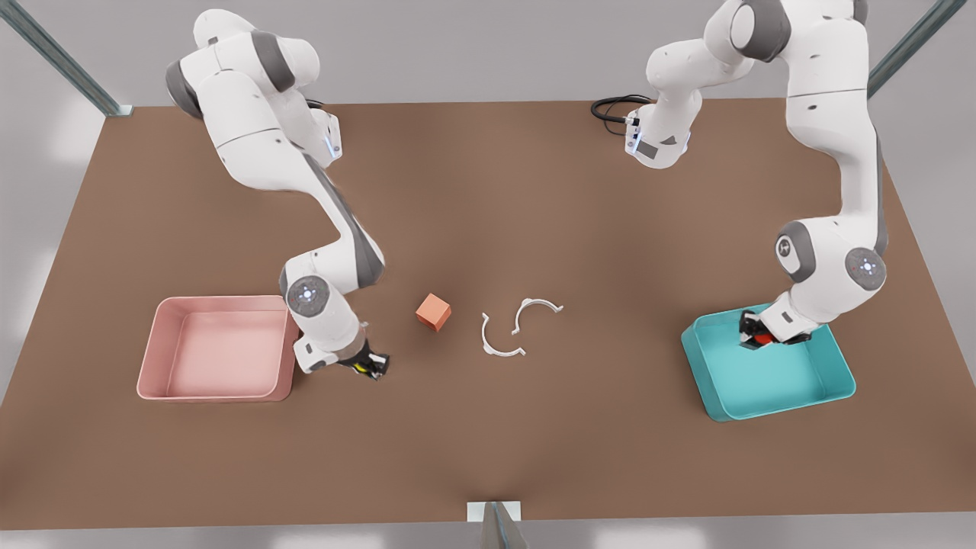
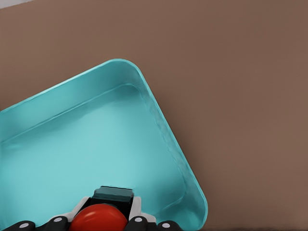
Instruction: Place the red button in the blue storage box with the left arm, and place the yellow button in the pink storage box with the right arm
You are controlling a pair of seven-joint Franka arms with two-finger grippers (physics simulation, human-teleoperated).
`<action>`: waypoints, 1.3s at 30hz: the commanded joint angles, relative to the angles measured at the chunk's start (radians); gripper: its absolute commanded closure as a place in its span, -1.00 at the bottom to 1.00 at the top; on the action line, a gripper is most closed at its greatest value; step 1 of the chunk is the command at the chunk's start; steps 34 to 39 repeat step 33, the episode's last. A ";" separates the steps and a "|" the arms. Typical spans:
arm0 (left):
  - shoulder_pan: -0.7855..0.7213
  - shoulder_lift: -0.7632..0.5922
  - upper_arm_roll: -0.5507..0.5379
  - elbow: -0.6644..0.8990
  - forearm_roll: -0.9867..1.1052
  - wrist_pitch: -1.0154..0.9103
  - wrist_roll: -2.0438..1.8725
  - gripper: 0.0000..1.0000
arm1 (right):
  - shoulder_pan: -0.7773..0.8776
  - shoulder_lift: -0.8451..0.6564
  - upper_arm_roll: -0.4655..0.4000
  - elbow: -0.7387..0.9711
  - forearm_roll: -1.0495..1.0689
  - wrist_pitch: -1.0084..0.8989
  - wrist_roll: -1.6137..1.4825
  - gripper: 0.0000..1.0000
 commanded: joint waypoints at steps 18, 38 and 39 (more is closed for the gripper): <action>-0.239 -0.144 -0.004 0.557 0.055 -0.758 -0.623 -1.00 | -0.429 -0.154 0.116 -0.015 -0.010 -0.338 -0.694 -1.00; -0.279 -0.242 0.020 0.497 0.064 -0.781 -0.609 -1.00 | -0.174 -0.422 -0.092 0.076 0.030 -0.690 -0.570 -1.00; -0.279 -0.242 0.020 0.497 0.064 -0.781 -0.609 -1.00 | -0.174 -0.422 -0.092 0.076 0.030 -0.690 -0.570 -1.00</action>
